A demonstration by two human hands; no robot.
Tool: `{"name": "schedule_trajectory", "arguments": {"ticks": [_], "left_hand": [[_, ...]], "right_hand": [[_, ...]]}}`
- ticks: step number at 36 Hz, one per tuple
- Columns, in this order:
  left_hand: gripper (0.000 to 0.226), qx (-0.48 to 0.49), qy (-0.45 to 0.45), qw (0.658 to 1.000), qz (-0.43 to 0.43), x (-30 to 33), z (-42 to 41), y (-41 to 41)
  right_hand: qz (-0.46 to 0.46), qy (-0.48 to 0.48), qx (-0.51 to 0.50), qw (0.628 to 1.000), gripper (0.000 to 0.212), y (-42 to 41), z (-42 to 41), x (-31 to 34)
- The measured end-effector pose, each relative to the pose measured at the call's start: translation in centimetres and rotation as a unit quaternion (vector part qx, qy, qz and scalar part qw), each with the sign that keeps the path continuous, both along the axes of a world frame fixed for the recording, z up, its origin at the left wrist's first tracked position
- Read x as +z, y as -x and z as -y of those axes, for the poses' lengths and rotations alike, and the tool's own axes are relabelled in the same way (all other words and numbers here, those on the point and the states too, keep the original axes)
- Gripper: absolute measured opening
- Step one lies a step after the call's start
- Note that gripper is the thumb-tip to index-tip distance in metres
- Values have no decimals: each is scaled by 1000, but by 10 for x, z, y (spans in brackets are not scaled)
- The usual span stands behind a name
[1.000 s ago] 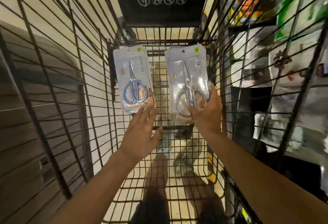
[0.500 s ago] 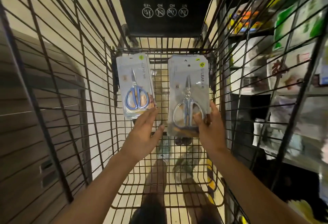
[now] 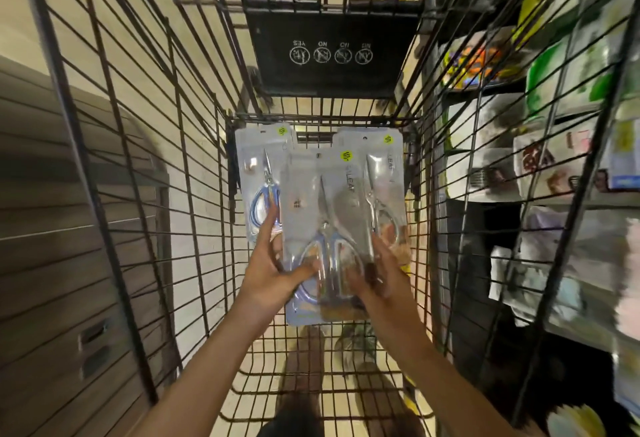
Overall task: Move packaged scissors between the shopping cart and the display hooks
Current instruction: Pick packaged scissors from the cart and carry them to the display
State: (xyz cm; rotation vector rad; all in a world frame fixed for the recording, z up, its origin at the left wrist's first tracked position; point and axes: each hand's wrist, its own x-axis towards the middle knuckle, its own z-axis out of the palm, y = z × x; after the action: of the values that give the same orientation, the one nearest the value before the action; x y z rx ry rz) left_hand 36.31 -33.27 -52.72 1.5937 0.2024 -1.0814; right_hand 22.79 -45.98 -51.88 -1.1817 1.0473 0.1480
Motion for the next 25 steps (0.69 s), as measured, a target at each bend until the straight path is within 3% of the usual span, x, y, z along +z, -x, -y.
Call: {"name": "schedule_trajectory", "arguments": {"ticks": [4, 9, 15, 25], "left_hand": [[92, 29, -24, 999, -14, 0, -11, -5], [85, 45, -47, 998, 10, -3, -21, -16], [85, 48, -55, 997, 32, -1, -26, -24], [80, 22, -35, 996, 78, -8, -25, -15]], "right_hand": [[-21, -11, 59, 998, 56, -4, 7, 0], [-72, 102, 75, 989, 51, -16, 28, -11], [-148, 189, 23, 971, 91, -37, 51, -61], [-221, 311, 12, 924, 97, -51, 47, -83]]}}
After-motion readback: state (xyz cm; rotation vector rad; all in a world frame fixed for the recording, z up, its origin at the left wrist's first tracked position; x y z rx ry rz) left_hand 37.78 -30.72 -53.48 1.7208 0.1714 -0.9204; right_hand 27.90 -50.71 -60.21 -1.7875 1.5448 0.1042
